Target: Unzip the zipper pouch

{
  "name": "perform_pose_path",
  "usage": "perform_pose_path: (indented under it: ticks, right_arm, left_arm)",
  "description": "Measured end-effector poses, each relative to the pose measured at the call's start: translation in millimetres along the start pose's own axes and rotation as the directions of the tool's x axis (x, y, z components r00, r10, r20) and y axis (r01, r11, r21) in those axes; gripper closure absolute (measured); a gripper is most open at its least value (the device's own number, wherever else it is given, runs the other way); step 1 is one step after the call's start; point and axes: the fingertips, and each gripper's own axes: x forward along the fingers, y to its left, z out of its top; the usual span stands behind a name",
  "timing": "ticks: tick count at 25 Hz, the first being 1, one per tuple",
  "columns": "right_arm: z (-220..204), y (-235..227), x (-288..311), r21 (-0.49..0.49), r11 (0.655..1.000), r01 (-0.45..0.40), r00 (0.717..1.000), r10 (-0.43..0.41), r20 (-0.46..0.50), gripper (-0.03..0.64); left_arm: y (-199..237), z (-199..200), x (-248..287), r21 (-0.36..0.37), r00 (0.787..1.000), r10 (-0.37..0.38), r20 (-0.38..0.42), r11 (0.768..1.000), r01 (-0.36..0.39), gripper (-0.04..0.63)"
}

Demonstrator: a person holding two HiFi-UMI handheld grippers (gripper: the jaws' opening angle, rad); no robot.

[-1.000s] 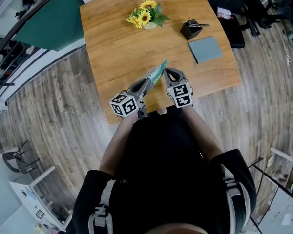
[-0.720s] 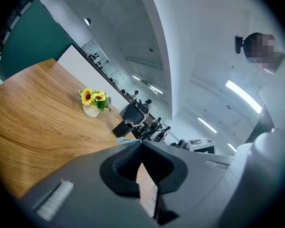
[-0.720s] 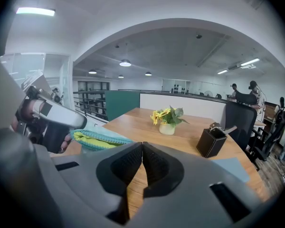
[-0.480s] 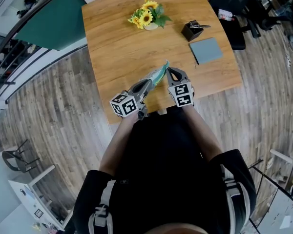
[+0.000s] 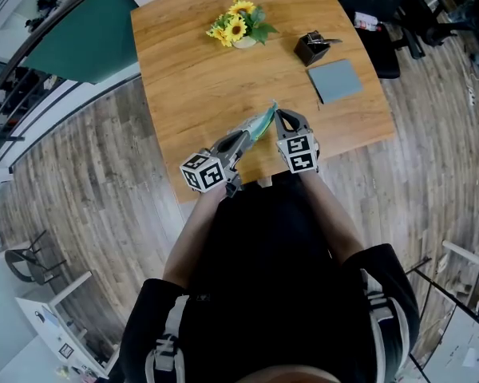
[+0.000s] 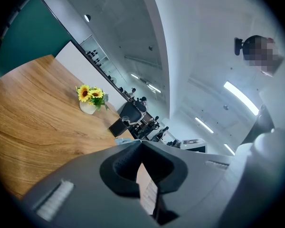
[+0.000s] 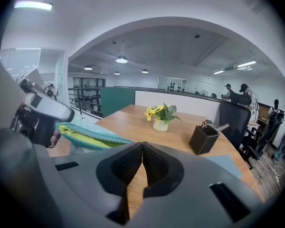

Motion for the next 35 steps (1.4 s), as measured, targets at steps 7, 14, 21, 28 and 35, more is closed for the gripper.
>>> perform_pose_path:
  ticks: [7,14,21,28,35]
  right_arm:
    - [-6,-12,-2,0.008,1.000,0.017,1.000,-0.017,-0.013,0.609]
    - [-7,-23,-3,0.004,1.000,0.022,0.999,-0.022,-0.027,0.609]
    - [-9,-29,-3,-0.001,1.000,0.029,0.999,-0.029,-0.033,0.609]
    - [-14,-34,0,-0.008,1.000,0.029,0.998,-0.029,-0.046,0.609]
    - [-11,-37,5,-0.002,1.000,0.026,0.999,-0.026,-0.042,0.609]
  left_arm:
    - [0,2,-1,-0.007,1.000,-0.005,0.005,1.000,0.005,0.594]
    - [1,9,-1,-0.011,1.000,0.003,0.022,1.000,-0.003,0.594]
    - [2,11,0,-0.020,1.000,0.005,0.027,1.000,-0.004,0.594]
    - [10,14,-3,-0.020,0.999,0.018,0.036,1.000,-0.018,0.594]
    - [11,19,-1,-0.019,0.999,0.021,0.037,1.000,-0.020,0.594]
